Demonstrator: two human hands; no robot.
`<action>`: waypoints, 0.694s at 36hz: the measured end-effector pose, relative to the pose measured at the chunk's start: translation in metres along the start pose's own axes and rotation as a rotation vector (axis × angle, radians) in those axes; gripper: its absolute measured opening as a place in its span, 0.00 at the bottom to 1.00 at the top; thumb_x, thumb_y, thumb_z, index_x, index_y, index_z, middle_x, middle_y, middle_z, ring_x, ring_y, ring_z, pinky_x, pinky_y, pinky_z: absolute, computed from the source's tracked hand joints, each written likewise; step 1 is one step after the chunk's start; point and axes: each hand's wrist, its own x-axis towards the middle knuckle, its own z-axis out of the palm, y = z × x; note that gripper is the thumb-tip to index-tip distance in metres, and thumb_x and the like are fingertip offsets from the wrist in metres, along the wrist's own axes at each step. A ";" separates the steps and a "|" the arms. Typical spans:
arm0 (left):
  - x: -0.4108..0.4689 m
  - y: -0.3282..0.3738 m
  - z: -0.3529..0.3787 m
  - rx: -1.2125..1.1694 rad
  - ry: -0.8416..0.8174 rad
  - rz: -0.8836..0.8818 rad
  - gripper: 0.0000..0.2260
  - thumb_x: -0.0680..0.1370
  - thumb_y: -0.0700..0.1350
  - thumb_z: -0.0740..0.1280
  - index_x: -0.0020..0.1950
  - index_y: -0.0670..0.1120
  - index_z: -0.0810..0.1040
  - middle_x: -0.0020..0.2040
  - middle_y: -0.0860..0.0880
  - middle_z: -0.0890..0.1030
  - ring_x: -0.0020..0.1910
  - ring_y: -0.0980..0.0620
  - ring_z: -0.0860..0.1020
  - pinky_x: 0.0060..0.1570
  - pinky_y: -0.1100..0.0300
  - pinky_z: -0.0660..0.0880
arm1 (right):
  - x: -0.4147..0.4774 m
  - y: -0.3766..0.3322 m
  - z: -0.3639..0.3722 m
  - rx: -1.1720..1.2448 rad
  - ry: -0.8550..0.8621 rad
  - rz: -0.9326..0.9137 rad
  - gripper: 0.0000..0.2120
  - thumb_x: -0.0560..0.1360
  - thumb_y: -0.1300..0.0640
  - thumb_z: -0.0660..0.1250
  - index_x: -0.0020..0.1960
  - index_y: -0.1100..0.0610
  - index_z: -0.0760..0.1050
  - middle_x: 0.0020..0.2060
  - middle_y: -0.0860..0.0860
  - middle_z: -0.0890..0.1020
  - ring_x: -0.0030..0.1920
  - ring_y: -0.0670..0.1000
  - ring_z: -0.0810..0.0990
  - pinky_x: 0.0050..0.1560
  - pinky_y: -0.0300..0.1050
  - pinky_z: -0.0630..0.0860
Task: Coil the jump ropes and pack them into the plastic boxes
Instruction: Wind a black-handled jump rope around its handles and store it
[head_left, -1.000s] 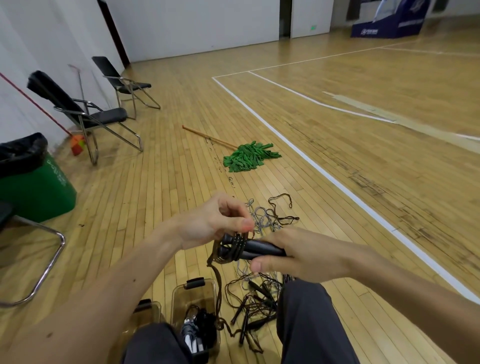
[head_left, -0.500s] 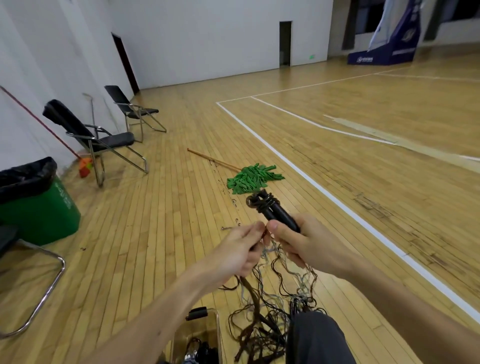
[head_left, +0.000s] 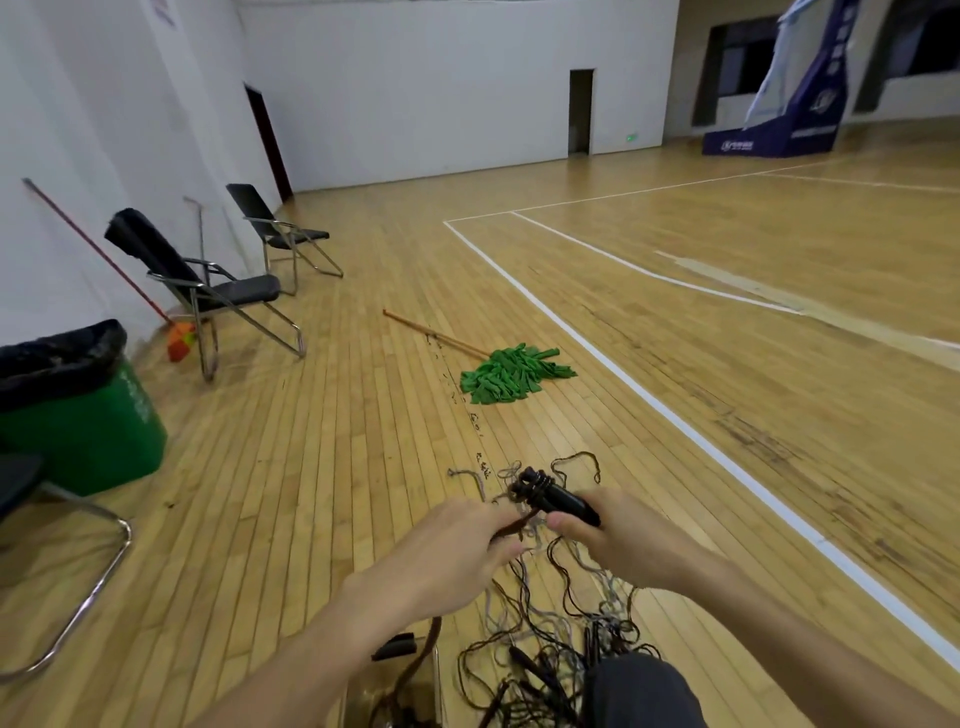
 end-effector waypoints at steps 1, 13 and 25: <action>-0.001 0.000 0.000 0.037 -0.008 0.006 0.14 0.84 0.52 0.60 0.68 0.52 0.76 0.38 0.57 0.73 0.41 0.54 0.76 0.43 0.59 0.74 | 0.000 -0.002 0.000 -0.022 -0.048 0.018 0.17 0.81 0.38 0.60 0.46 0.51 0.72 0.34 0.48 0.75 0.30 0.46 0.71 0.32 0.43 0.69; 0.000 -0.010 -0.014 0.238 -0.137 0.223 0.12 0.81 0.54 0.65 0.56 0.49 0.82 0.45 0.53 0.81 0.42 0.57 0.76 0.45 0.59 0.75 | -0.014 -0.019 0.006 0.036 -0.457 0.161 0.21 0.81 0.39 0.62 0.45 0.57 0.71 0.29 0.50 0.72 0.24 0.47 0.71 0.26 0.39 0.71; 0.004 -0.028 -0.010 -0.391 -0.252 0.189 0.03 0.73 0.44 0.77 0.44 0.47 0.85 0.36 0.57 0.82 0.37 0.61 0.78 0.40 0.66 0.72 | -0.034 -0.046 0.006 -0.028 -0.679 0.094 0.21 0.81 0.40 0.62 0.44 0.58 0.70 0.27 0.50 0.71 0.22 0.47 0.69 0.26 0.39 0.70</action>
